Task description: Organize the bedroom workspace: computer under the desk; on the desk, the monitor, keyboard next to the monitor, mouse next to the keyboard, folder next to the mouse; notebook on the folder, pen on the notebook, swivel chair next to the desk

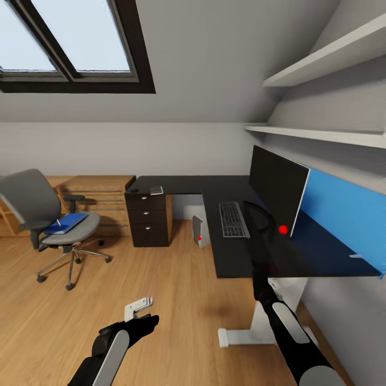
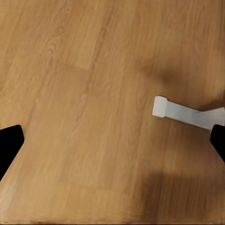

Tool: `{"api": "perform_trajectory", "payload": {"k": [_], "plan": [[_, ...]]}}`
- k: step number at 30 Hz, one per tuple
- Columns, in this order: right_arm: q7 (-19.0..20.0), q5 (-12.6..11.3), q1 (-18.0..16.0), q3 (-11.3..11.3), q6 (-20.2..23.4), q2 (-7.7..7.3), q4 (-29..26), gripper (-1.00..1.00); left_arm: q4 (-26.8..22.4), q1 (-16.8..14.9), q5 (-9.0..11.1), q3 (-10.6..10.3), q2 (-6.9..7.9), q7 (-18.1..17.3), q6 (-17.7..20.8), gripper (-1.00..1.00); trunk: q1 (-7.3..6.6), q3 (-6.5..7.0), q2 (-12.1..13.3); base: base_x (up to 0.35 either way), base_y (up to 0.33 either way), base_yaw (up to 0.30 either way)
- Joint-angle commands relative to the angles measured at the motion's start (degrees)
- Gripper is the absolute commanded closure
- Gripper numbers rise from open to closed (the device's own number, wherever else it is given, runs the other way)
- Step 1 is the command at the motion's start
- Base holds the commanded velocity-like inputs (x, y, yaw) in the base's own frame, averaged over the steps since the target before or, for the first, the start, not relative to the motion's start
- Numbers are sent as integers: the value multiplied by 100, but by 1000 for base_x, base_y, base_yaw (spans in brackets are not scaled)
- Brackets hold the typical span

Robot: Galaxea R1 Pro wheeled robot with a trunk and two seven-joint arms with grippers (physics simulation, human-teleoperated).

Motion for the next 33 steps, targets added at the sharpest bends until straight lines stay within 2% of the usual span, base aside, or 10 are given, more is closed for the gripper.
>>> {"api": "perform_trajectory", "payload": {"k": [1, 10, 16, 18, 22, 23, 26, 27, 33], "plan": [[-4, -57, -3, 11, -23, -3, -5, -100, -7, -4, 60, -4, 0, 57, 9, -100, -4, -6, -4, -338, 0, 0], [-7, -57, -3, 17, -22, 1, 4, -100, -6, -3, 60, -4, 0, 57, 9, -100, -4, -6, -4, -338, 0, 0], [-195, -48, -3, 21, -36, 84, 85, -100, 51, -4, 60, -4, 0, 65, 9, -100, -4, -6, -4, -338, 0, 0], [-270, 24, -4, 45, -38, 111, 117, -100, 83, -4, 60, -4, 0, 65, 9, -100, -4, -6, -4, -325, 0, 0], [-358, 491, -9, 172, -46, 180, 334, -100, 306, -4, 57, -4, 0, 75, 3, -100, -4, -6, -4, -149, 0, 0], [-365, 713, -10, 207, -56, 222, 434, -100, 466, -4, 50, -7, -6, 73, -3, -100, -4, -6, -4, -46, 0, 0], [-360, 936, -7, 245, -61, 269, 516, -100, 597, -4, 46, -24, -16, 74, -20, -100, -48, 30, 76, -30, 0, 0], [-356, 1105, -5, 295, -63, 299, 629, -100, 702, -4, 45, -54, -20, 74, -68, -100, -70, 48, 117, -15, 0, 0], [-337, 1753, -3, 559, -70, 381, 1337, -100, 1199, -4, 41, -199, -11, 63, -537, -100, -202, 155, 357, -7, 0, 0]]}}
